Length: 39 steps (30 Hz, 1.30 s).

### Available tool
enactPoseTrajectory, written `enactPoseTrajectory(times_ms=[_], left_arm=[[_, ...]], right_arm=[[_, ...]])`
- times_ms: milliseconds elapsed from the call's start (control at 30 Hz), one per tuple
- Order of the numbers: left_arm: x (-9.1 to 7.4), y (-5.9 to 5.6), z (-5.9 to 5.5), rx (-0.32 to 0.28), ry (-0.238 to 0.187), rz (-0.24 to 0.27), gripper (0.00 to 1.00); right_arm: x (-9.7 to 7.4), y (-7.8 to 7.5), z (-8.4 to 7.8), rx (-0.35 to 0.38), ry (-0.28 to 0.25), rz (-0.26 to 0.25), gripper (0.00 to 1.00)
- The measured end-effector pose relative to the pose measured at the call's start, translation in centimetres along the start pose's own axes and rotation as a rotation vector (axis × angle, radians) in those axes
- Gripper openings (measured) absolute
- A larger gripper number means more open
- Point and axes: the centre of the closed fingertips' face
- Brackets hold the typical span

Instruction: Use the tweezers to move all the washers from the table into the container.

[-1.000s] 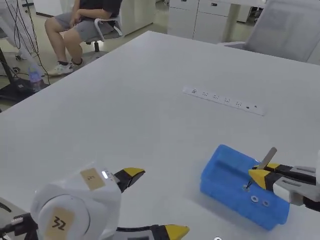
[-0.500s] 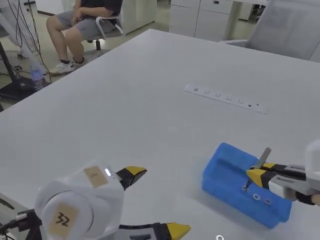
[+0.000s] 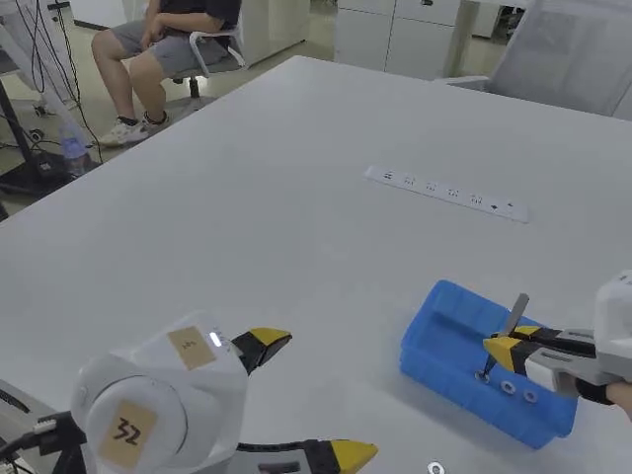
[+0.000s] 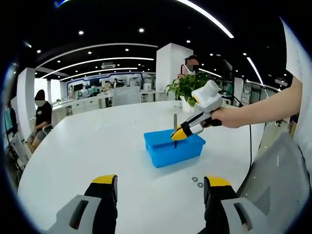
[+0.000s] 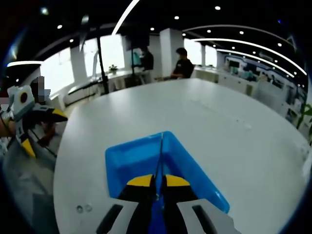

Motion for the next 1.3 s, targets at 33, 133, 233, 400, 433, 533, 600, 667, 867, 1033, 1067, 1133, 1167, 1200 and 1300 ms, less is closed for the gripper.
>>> enactPoseTrajectory(times_ms=[33,133,233,400,433,533,600,667,867,1033,1067,1133,1167,1200,1300], left_arm=[[0.0,0.0,0.0,0.000,0.001,0.000,0.73],[0.0,0.0,0.0,-0.001,0.000,0.000,0.73],[0.0,0.0,0.0,-0.003,0.000,0.001,0.73],[0.0,-0.1,0.0,-0.003,0.000,-0.001,0.72],[0.0,-0.1,0.0,-0.003,0.000,-0.002,0.72],[0.0,-0.2,0.0,-0.002,0.003,-0.004,0.71],[0.0,-0.2,0.0,-0.003,0.003,-0.006,0.71],[0.0,-0.3,0.0,-0.004,0.005,-0.008,0.71],[0.0,-0.3,0.0,-0.006,0.005,-0.011,0.71],[0.1,-0.7,0.3,-0.026,-0.016,-0.036,0.71],[0.0,-0.8,0.4,-0.032,-0.020,-0.042,0.70],[0.1,-0.8,0.4,-0.038,-0.020,-0.045,0.70],[0.1,-0.8,0.4,-0.039,-0.022,-0.048,0.70],[0.0,-0.9,0.5,-0.044,-0.026,-0.054,0.70],[-0.1,-1.6,1.2,-0.080,-0.068,-0.094,0.71]], right_arm=[[0.0,-0.1,0.0,-0.003,0.002,-0.003,0.04],[-0.2,-0.3,-0.1,0.003,0.000,-0.011,0.04],[-0.5,-0.3,-0.2,0.011,-0.006,-0.016,0.04],[-1.5,-0.1,0.5,0.015,-0.034,-0.032,0.04],[-1.7,-0.1,0.7,0.017,-0.042,-0.034,0.04],[-2.3,0.1,1.3,0.020,-0.066,-0.035,0.04],[-2.7,0.3,1.7,0.012,-0.081,-0.036,0.04],[-3.1,0.5,2.1,0.005,-0.088,-0.033,0.04],[-4.4,1.3,3.4,-0.013,-0.130,-0.022,0.04],[-5.2,3.3,4.1,-0.011,-0.163,0.014,0.04],[-5.3,3.8,4.1,-0.014,-0.165,0.026,0.04],[-5.3,4.7,3.9,-0.014,-0.164,0.044,0.04],[-5.3,5.1,3.9,-0.012,-0.161,0.049,0.04],[-5.3,5.5,3.7,-0.009,-0.161,0.057,0.04],[-5.2,6.8,3.3,-0.012,-0.153,0.086,0.04]])
Point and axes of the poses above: the centre of the closed fingertips' face, and the gripper's own axes: x roughly forward along the fingers, y roughly to its left, z roughly out of its top, and after that the axes turned 7 degrees about -x, right-handed
